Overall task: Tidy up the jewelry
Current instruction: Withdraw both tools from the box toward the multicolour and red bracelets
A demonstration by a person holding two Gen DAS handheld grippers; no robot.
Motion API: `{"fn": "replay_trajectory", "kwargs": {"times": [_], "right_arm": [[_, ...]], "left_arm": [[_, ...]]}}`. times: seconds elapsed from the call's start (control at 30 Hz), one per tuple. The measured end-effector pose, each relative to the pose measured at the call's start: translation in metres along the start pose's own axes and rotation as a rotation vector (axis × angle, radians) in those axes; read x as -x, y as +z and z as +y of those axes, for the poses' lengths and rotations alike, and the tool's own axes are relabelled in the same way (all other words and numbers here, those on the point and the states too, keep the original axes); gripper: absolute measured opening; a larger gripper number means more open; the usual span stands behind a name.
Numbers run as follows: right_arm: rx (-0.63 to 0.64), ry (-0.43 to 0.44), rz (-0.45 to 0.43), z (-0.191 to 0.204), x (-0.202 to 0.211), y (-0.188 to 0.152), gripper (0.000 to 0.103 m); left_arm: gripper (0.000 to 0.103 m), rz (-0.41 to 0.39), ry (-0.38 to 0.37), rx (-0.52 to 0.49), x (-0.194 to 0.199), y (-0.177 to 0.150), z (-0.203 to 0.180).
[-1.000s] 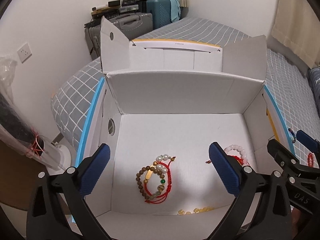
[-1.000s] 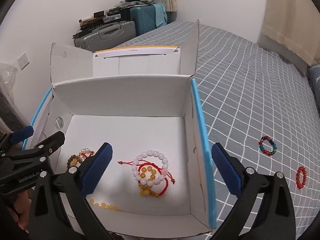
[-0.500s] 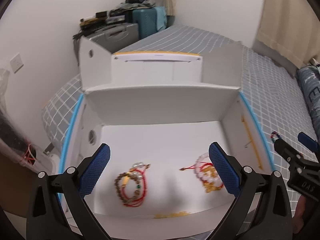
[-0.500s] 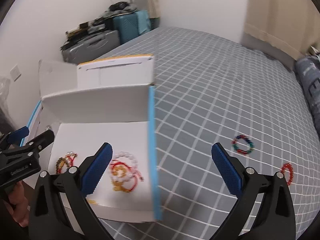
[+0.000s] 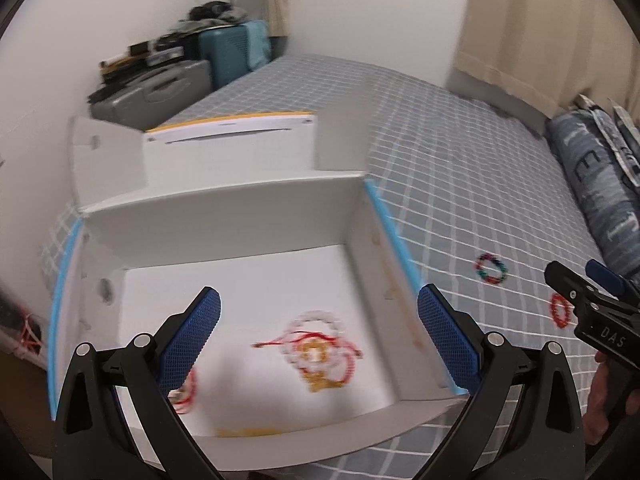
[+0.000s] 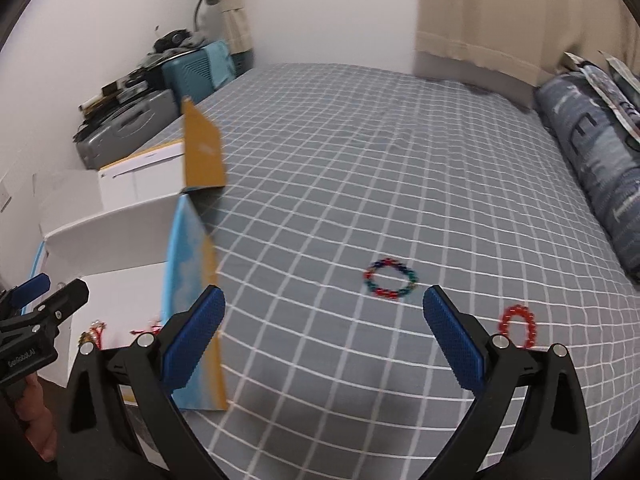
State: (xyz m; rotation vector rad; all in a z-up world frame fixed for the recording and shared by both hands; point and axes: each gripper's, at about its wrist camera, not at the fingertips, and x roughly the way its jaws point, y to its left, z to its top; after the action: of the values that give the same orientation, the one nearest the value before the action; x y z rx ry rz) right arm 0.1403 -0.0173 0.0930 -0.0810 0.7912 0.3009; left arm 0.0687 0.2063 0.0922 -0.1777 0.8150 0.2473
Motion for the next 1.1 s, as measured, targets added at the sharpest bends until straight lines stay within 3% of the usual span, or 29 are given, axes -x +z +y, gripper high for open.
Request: {"fn": "replay_trajectory", "kwargs": {"times": [0.53,0.77,1.1], "right_arm": [[-0.144,-0.173,0.017,-0.13,0.014,-0.022,0.095],[-0.166,-0.201,0.023,-0.172,0.017,-0.038,0.095],[-0.191,-0.231,0.063,-0.206,-0.006,-0.059,0.095]], "left_arm": [[0.097,0.027,-0.12,-0.158,-0.036,0.012,-0.124],[0.097,0.024,-0.121,-0.223,-0.059,0.007,-0.172],[0.097,0.077,-0.111,-0.216,-0.114,-0.005,-0.203]]}}
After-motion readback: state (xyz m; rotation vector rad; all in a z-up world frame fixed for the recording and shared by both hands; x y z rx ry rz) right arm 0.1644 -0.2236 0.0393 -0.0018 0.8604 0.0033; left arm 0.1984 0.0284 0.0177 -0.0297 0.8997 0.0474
